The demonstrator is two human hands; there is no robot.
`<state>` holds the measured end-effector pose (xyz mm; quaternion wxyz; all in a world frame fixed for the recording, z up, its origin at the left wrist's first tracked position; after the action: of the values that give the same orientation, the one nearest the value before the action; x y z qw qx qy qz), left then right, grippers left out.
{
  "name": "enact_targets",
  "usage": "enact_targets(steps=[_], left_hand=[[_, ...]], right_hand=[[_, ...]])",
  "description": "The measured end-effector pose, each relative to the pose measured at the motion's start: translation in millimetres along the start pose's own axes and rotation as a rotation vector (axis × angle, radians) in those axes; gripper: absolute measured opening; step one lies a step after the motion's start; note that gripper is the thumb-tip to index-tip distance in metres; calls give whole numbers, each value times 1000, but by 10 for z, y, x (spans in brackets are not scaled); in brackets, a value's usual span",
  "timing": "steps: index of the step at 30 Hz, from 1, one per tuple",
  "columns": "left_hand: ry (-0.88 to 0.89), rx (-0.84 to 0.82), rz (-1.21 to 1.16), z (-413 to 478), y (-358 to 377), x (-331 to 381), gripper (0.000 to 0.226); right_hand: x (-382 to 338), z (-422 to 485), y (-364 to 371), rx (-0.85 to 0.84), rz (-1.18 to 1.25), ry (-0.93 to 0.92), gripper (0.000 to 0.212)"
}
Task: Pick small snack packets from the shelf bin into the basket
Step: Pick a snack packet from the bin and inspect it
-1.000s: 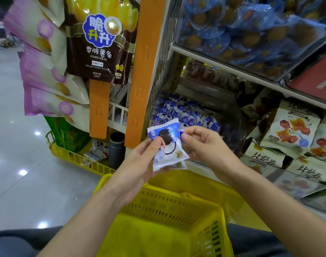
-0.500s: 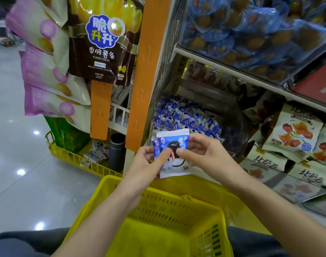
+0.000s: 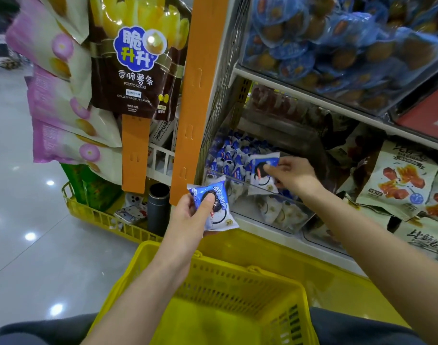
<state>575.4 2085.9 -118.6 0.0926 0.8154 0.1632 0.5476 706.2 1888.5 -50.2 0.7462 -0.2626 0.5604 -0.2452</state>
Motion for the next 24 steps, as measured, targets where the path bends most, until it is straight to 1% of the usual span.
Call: enact_targets(steps=[1,4,7,9,12,15,16,18,20,22,24], left_hand=[[-5,-2,5,1,6,-6,6],[-11,-1,19,9,7,-10,6],[-16,-1,26,23,2,-9,6],[-24,0,30,25,3,-8,5],[-37,0,26,30,-5,-1,6],[-39,13,34,33,-16,14,5],[-39,13,37,36,-11,14,4],[-50,5,36,39,12,8,4],[-59,-4,32,37,32,1,10],[-64,-2,37,38,34,-6,16],[-66,5,34,38,26,-10,15]], right_hand=[[49,47,85,-65,-67,16,20],[98,153,266,-238,-314,23,31],[50,224,337,-333,-469,26,38],[18,262,357,-387,-507,35,38],[2,307,377,-469,-463,58,29],[-7,286,419,-557,-538,26,31],[0,278,435,-559,-582,9,34],[-3,288,468,-491,-615,-24,44],[8,321,503,-388,-494,-8,49],[17,327,539,-335,-364,18,41],[14,315,576,-364,-342,-8,30]])
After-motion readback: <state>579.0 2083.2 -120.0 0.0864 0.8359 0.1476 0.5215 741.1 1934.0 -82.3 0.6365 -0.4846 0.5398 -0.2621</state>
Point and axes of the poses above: each hand's wrist, its own z-axis towards the middle knuckle, its own y-axis out of the palm, x = y × z, the point moved 7 cm from there along z, towards the middle knuckle, and after that the axes turned 15 degrees about -y, right-handed, at the moved point
